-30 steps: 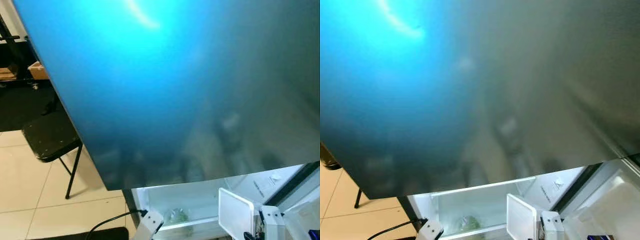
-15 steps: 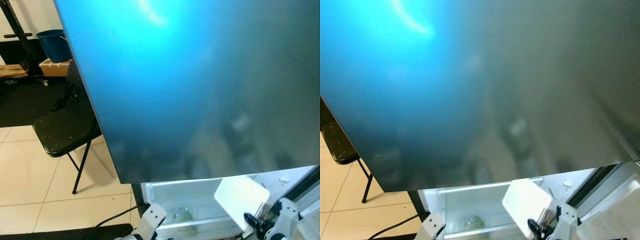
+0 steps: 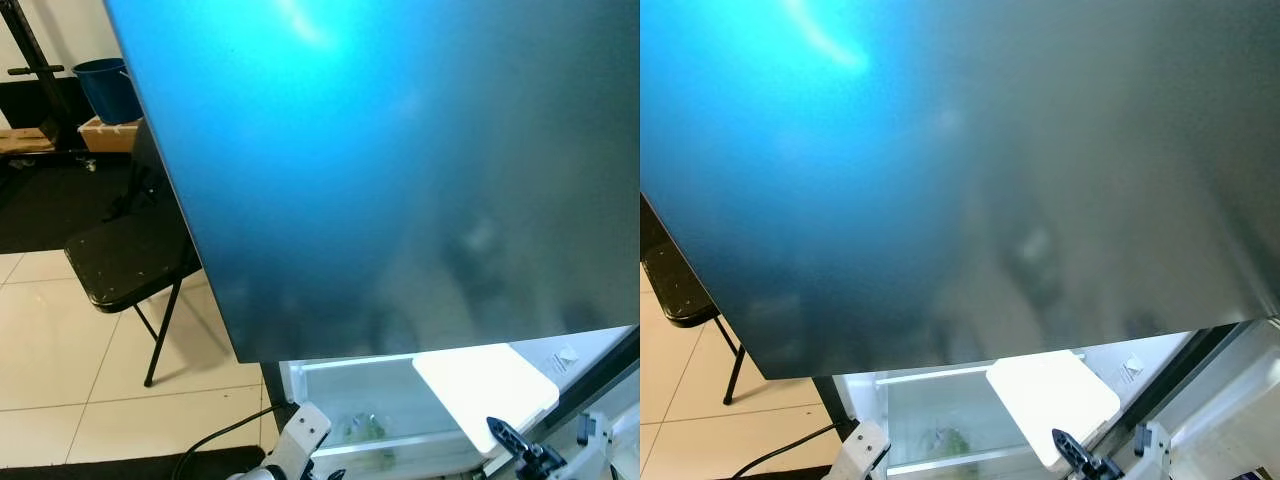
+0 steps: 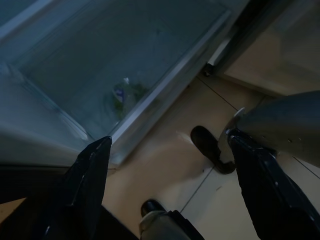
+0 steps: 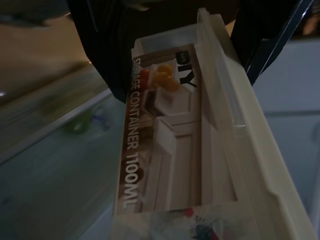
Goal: Restocking fridge
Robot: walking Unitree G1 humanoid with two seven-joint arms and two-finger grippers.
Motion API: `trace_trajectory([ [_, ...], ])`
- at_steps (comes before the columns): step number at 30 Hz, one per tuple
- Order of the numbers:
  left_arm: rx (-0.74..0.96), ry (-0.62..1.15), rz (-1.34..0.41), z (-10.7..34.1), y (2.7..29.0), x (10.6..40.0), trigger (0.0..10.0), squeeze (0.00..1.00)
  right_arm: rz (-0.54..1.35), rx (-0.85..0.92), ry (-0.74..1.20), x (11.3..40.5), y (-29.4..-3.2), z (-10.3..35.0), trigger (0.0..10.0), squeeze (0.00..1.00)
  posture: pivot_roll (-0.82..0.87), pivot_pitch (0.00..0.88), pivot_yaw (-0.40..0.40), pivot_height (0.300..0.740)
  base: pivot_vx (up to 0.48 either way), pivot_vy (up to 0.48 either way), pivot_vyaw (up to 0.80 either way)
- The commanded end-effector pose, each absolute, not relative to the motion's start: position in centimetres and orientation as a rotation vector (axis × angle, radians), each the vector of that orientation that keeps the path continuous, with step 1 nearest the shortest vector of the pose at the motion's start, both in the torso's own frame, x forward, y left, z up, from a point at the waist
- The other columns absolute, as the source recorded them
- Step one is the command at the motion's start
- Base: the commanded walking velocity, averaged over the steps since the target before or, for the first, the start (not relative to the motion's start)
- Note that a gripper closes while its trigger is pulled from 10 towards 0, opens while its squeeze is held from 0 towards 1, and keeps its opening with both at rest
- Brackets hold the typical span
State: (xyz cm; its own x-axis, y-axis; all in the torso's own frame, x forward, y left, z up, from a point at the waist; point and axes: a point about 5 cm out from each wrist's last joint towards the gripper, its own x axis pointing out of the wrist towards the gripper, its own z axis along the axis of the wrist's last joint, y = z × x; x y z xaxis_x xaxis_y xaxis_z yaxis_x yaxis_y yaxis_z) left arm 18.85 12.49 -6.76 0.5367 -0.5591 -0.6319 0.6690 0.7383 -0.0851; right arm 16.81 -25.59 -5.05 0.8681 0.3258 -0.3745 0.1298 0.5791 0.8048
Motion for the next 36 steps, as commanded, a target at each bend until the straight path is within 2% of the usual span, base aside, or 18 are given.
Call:
trace_trajectory([
  [1, 0.193, 0.621, -0.7, -5.9, 12.8, 20.2, 10.0, 0.0, 0.142, 1.0, 0.502, 16.3, -25.5, -5.1, 10.0, 0.0, -0.04, 0.0, -0.04, 0.685, 0.0, 0.0, 0.0],
  [11, 0.206, 0.583, -0.667, -5.5, 12.9, 20.9, 10.0, 0.0, 0.102, 1.044, 0.514, 15.4, -25.5, -5.5, 10.0, 0.0, -0.04, 0.0, -0.04, 0.645, 0.0, 0.0, 0.0],
  [20, 0.207, 0.572, -0.66, -5.4, 12.7, 21.1, 10.0, 0.0, 0.104, 1.072, 0.482, 15.9, -25.4, -5.2, 10.0, 0.0, -0.04, 0.0, -0.041, 0.615, 0.0, 0.0, 0.0],
  [30, 0.202, 0.54, -0.685, -5.0, 12.2, 21.4, 10.0, 0.0, 0.054, 1.109, 0.357, 17.5, -26.8, -3.9, 10.0, 0.0, -0.04, 0.0, -0.041, 0.615, 0.0, 0.0, 0.0],
  [36, 0.22, 0.424, -0.738, -3.8, 10.7, 22.3, 10.0, 0.0, 0.058, 1.092, 0.321, 18.4, -27.4, -3.2, 10.0, 0.0, -0.04, 0.0, -0.038, 0.615, 0.0, 0.0, 0.0],
])
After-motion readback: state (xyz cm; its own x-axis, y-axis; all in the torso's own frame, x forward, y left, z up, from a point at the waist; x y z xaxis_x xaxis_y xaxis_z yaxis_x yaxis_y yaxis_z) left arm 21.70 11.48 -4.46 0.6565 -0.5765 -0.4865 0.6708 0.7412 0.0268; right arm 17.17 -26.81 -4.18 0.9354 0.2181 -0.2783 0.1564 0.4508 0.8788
